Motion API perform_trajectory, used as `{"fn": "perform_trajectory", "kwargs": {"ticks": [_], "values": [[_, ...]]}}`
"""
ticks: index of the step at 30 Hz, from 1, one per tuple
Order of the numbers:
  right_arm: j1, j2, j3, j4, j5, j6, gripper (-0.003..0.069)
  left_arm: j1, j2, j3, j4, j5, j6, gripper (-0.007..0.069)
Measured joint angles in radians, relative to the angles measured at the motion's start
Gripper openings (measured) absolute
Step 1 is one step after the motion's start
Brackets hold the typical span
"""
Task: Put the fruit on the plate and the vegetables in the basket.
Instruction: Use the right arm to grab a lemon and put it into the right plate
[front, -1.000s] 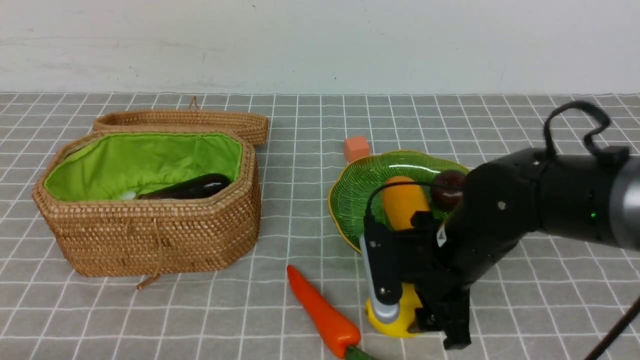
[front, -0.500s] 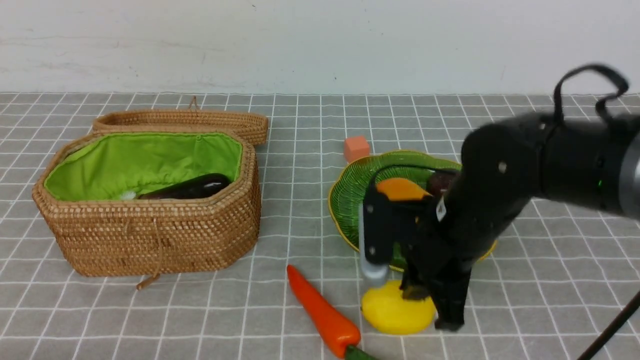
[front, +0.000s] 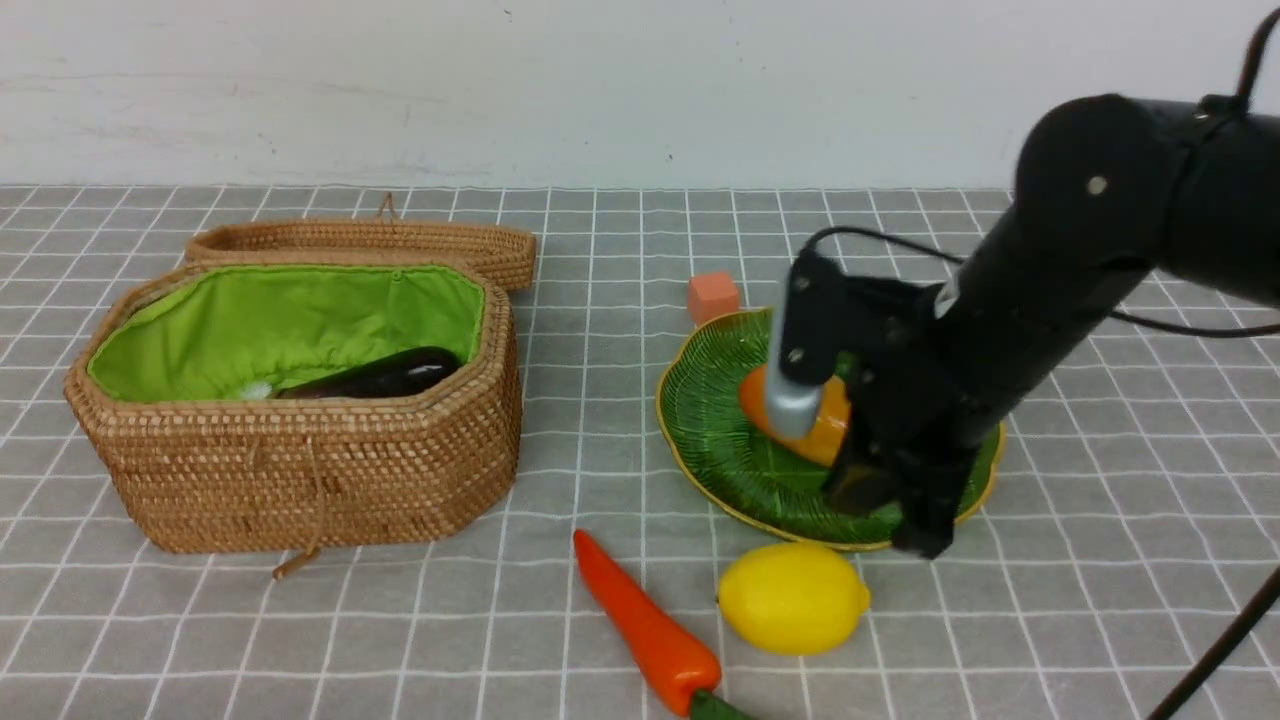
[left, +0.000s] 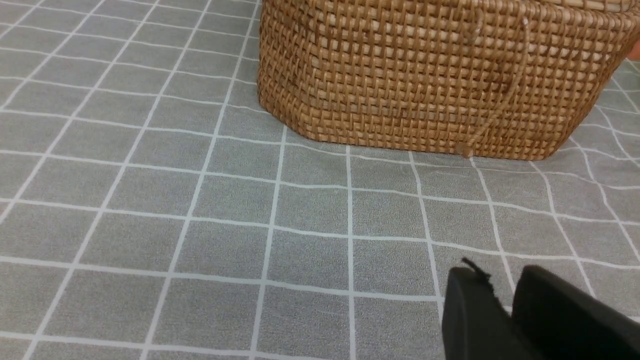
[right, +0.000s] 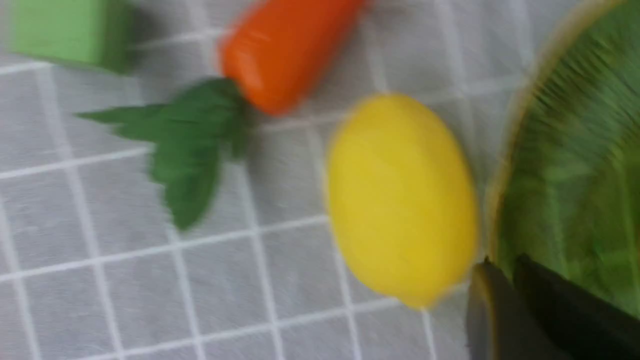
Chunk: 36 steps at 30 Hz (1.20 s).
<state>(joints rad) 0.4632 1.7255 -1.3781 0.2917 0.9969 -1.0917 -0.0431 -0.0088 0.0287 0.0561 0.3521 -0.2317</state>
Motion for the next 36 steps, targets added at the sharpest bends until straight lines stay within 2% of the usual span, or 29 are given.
{"fn": "perform_trajectory", "kwargs": {"ticks": [2,3,4,5,7,10,14,20,31,36], "values": [[0.035,0.000,0.000,-0.013,0.000,-0.002,0.0212,0.000,0.000,0.000,0.000,0.000,0.000,0.0132],[0.054,0.003,0.000,-0.024,-0.001,-0.002,0.0294,0.000,0.000,0.000,0.000,0.000,0.000,0.0133],[0.057,0.004,0.000,-0.025,-0.001,-0.002,0.0309,0.000,0.000,0.000,0.000,0.000,0.000,0.0134],[0.074,0.012,0.000,-0.050,-0.001,-0.001,0.0433,0.000,0.000,0.000,0.000,0.000,0.000,0.0134],[0.083,0.034,0.000,-0.077,0.000,0.012,0.0580,0.000,0.000,0.000,0.000,0.000,0.000,0.0137],[0.084,0.081,0.000,-0.094,0.000,0.041,0.0666,0.000,0.000,0.000,0.000,0.000,0.000,0.0141],[0.084,0.140,0.000,-0.095,-0.012,0.063,0.0662,0.000,0.000,0.000,0.000,0.000,0.000,0.0145],[0.084,0.208,-0.004,-0.122,-0.027,0.071,0.0573,0.000,0.000,0.000,0.000,0.000,0.000,0.0150],[0.080,0.171,-0.009,-0.094,-0.006,0.084,0.0573,0.000,0.000,0.000,0.000,0.000,0.000,0.0155],[0.009,0.112,-0.090,-0.053,-0.005,0.187,0.0573,0.000,0.000,0.000,0.000,0.000,0.000,0.0162]]}}
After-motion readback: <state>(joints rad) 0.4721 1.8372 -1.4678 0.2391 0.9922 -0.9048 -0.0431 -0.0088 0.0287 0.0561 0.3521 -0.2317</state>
